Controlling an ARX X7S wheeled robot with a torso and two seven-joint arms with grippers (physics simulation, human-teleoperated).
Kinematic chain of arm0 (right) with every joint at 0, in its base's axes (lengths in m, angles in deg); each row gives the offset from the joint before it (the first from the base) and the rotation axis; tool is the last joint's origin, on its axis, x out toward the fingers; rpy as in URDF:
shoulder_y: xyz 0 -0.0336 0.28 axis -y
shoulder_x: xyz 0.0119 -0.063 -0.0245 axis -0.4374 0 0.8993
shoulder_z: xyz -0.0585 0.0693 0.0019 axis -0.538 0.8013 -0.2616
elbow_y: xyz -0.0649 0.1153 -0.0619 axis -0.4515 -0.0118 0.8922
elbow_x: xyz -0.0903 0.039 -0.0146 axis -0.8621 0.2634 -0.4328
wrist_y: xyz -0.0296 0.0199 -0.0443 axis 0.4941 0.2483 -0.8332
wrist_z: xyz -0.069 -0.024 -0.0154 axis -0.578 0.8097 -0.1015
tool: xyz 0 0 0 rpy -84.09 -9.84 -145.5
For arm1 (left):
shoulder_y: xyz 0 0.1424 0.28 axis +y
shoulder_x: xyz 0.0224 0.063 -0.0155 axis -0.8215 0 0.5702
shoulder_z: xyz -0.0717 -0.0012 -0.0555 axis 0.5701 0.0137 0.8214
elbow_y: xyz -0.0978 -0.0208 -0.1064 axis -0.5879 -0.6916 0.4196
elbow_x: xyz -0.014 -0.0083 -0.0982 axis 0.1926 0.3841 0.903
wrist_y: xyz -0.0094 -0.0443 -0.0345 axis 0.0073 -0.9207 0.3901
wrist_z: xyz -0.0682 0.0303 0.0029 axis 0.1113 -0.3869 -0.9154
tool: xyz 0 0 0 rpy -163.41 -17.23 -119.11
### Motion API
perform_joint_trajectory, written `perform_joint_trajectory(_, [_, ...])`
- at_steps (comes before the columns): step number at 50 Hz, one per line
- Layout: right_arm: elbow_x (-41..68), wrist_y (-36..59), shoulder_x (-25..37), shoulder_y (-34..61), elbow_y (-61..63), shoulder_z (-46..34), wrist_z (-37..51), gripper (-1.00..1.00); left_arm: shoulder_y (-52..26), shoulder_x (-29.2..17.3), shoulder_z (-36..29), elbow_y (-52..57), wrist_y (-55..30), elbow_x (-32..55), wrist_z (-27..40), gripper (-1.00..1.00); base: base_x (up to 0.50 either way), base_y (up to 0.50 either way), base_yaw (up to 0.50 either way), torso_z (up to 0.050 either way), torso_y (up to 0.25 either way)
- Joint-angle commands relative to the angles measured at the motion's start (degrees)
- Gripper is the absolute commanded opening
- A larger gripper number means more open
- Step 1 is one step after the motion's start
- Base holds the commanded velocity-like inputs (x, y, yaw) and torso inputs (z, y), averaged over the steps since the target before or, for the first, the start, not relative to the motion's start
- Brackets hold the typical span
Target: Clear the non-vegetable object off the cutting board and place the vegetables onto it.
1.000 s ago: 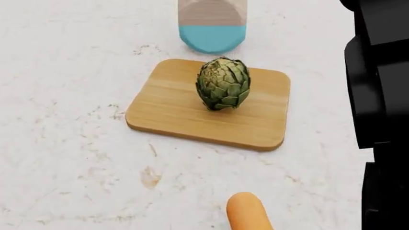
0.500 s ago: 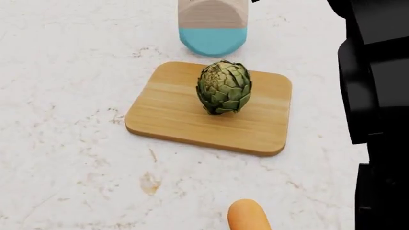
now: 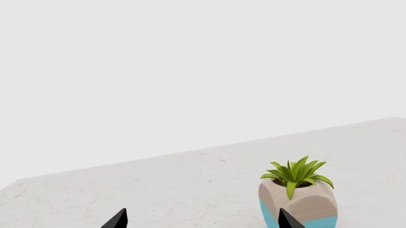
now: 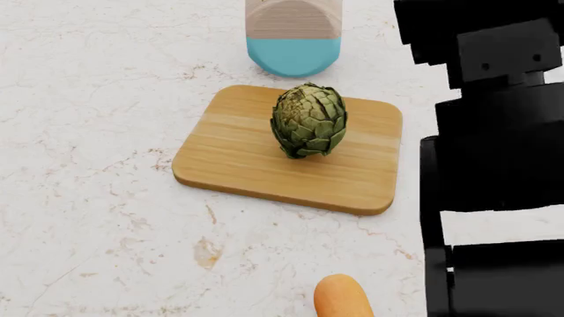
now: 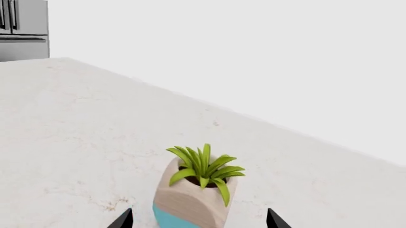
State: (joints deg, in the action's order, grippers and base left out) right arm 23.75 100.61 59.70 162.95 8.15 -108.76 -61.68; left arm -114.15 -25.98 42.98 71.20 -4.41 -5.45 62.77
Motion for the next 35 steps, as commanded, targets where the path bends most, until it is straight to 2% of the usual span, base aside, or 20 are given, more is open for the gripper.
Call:
perform_joint_trajectory(1, [11.03,-13.58,-6.43,11.85,-30.39,-13.25,-1.81,1.00,0.12,-0.18,0.73,0.73,-0.89,0.62,0.55,1.00,0.00,0.00,0.00,0.000,0.000])
perform_joint_trajectory(9, [45.13,-15.71,-6.44,12.38,-28.92,-46.42,5.09,1.00,-0.79,-0.51,0.73,0.81,-1.38,1.01,0.48,1.00,0.00,0.00,0.00,0.000,0.000])
perform_joint_trajectory(15, [62.53,-18.09,-6.44,11.60,-27.40,-60.94,8.48,1.00,0.41,-1.44,0.96,0.94,-1.01,0.91,0.57,1.00,0.00,0.00,0.00,0.000,0.000])
perform_joint_trajectory(21, [68.59,-19.43,-6.44,11.01,-25.39,-67.11,9.75,1.00,1.11,-1.55,1.24,1.56,-1.48,1.19,0.98,1.00,0.00,0.00,0.00,0.000,0.000])
perform_joint_trajectory(35, [70.99,-20.57,-6.44,7.01,-25.89,-68.03,10.31,1.00,1.60,-2.01,2.07,3.21,-2.74,1.84,1.88,1.00,0.00,0.00,0.00,0.000,0.000])
